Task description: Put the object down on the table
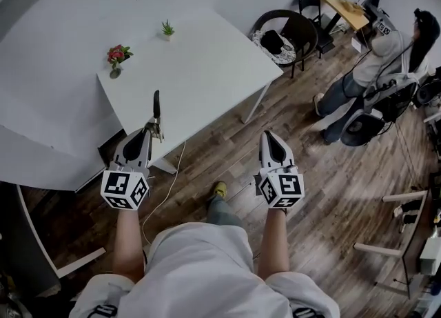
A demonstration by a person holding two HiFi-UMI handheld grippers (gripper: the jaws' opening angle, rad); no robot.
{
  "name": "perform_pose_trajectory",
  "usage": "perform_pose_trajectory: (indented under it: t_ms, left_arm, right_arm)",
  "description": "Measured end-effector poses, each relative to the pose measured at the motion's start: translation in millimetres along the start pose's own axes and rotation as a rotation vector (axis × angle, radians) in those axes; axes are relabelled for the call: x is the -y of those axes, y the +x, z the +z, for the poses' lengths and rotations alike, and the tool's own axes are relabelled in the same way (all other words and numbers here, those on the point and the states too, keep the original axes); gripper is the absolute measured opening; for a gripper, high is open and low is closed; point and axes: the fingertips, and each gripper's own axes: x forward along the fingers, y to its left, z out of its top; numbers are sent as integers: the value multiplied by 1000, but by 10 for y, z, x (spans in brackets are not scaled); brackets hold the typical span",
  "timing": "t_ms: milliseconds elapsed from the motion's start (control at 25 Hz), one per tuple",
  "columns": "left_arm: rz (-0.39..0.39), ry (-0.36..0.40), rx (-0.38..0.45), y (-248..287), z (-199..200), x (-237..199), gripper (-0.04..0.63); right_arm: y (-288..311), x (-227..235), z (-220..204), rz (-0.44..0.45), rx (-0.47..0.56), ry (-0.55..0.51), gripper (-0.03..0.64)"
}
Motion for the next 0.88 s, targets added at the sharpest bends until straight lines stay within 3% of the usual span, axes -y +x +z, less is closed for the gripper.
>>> perform_pose_trajectory:
  t_ms: [440, 880]
  left_arm:
    - [47, 65, -24, 994, 222, 250, 23]
    - [100, 100, -47, 1381, 240, 181, 23]
  right_arm:
    - [865, 791, 158, 88, 9, 51, 9]
    - [1190, 993, 131, 140, -15, 45, 9]
